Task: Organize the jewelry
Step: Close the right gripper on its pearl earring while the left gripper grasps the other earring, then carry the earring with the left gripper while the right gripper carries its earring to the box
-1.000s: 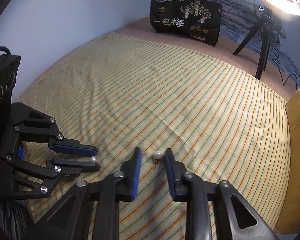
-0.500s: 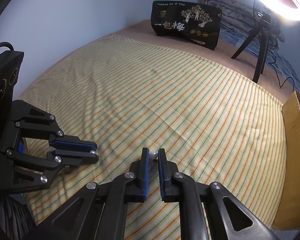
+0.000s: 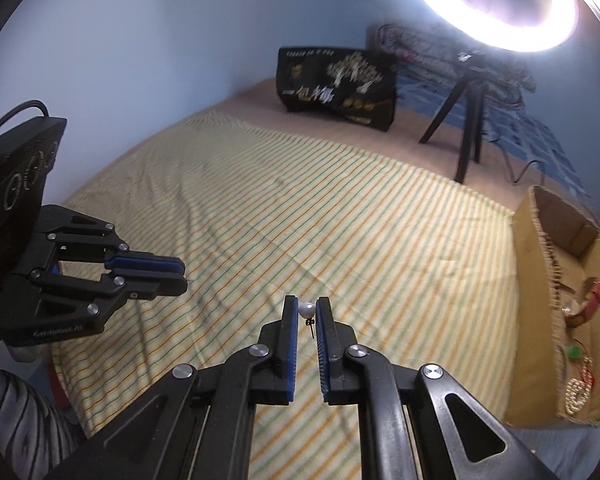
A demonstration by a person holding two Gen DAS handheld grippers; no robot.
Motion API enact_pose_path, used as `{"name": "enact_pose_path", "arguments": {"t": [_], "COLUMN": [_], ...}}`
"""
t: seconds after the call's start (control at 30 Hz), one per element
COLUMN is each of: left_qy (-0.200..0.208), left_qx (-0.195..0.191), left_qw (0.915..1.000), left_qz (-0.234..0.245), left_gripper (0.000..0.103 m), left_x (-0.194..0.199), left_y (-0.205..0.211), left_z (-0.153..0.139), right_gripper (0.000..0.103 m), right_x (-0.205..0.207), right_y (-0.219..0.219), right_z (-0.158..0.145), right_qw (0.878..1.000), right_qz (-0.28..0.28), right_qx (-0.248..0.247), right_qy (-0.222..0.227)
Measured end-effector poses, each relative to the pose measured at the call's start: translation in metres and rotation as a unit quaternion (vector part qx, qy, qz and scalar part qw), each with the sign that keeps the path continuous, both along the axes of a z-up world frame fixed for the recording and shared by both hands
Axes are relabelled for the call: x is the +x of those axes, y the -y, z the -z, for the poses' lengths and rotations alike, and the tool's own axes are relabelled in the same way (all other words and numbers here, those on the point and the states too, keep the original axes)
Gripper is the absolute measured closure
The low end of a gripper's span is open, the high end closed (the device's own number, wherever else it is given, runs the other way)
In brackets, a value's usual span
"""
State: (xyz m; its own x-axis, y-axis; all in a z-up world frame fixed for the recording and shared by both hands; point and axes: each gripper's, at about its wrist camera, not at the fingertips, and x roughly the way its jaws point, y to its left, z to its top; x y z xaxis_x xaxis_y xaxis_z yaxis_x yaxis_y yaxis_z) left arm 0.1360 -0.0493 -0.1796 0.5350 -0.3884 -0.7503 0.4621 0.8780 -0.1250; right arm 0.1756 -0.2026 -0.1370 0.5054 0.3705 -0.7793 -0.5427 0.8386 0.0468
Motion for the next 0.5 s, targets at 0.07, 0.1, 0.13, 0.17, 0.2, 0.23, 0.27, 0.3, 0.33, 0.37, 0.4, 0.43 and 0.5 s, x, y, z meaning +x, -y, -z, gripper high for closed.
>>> {"name": "enact_pose_path", "arguments": {"t": [0.07, 0.1, 0.13, 0.17, 0.2, 0.23, 0.27, 0.3, 0.33, 0.37, 0.4, 0.43, 0.5], "left_qy": [0.007, 0.010, 0.012, 0.014, 0.017, 0.019, 0.022, 0.025, 0.028, 0.030, 0.034, 0.037, 0.043], "left_qx": [-0.003, -0.005, -0.007, -0.009, -0.012, -0.014, -0.016, -0.018, -0.020, -0.022, -0.023, -0.025, -0.028], "left_qw": [1.0000, 0.9999, 0.9999, 0.9998, 0.9998, 0.9997, 0.9996, 0.9995, 0.9994, 0.9993, 0.9991, 0.9989, 0.9985], "left_qz": [0.001, 0.002, 0.003, 0.003, 0.003, 0.004, 0.005, 0.006, 0.008, 0.010, 0.012, 0.014, 0.017], "left_gripper": [0.097, 0.097, 0.097, 0.097, 0.097, 0.097, 0.097, 0.097, 0.097, 0.097, 0.097, 0.097, 0.097], "left_x": [0.002, 0.003, 0.004, 0.006, 0.008, 0.009, 0.011, 0.013, 0.015, 0.016, 0.018, 0.020, 0.025], "left_y": [0.004, 0.006, 0.009, 0.010, 0.013, 0.015, 0.018, 0.020, 0.024, 0.027, 0.031, 0.035, 0.042], "left_z": [-0.006, -0.009, -0.012, -0.014, -0.017, -0.019, -0.021, -0.024, -0.027, -0.029, -0.032, -0.035, -0.041], "right_gripper": [0.097, 0.097, 0.097, 0.097, 0.097, 0.097, 0.097, 0.097, 0.097, 0.097, 0.097, 0.097, 0.097], "right_x": [-0.004, -0.006, -0.007, -0.009, -0.011, -0.011, -0.013, -0.013, -0.014, -0.016, -0.016, -0.017, -0.019], "right_y": [0.010, 0.013, 0.019, 0.024, 0.032, 0.038, 0.045, 0.050, 0.057, 0.064, 0.069, 0.076, 0.087], "right_z": [-0.007, -0.010, -0.014, -0.017, -0.021, -0.023, -0.026, -0.028, -0.031, -0.034, -0.035, -0.038, -0.042], "right_qw": [1.000, 1.000, 1.000, 1.000, 0.999, 0.999, 0.999, 0.998, 0.998, 0.997, 0.997, 0.996, 0.995], "right_qz": [0.009, 0.013, 0.019, 0.024, 0.032, 0.038, 0.046, 0.053, 0.060, 0.067, 0.072, 0.079, 0.091], "right_qx": [0.000, 0.001, 0.002, 0.003, 0.005, 0.007, 0.009, 0.010, 0.012, 0.014, 0.015, 0.015, 0.017], "right_qy": [0.009, 0.011, 0.014, 0.016, 0.019, 0.021, 0.023, 0.026, 0.028, 0.030, 0.031, 0.033, 0.036]}}
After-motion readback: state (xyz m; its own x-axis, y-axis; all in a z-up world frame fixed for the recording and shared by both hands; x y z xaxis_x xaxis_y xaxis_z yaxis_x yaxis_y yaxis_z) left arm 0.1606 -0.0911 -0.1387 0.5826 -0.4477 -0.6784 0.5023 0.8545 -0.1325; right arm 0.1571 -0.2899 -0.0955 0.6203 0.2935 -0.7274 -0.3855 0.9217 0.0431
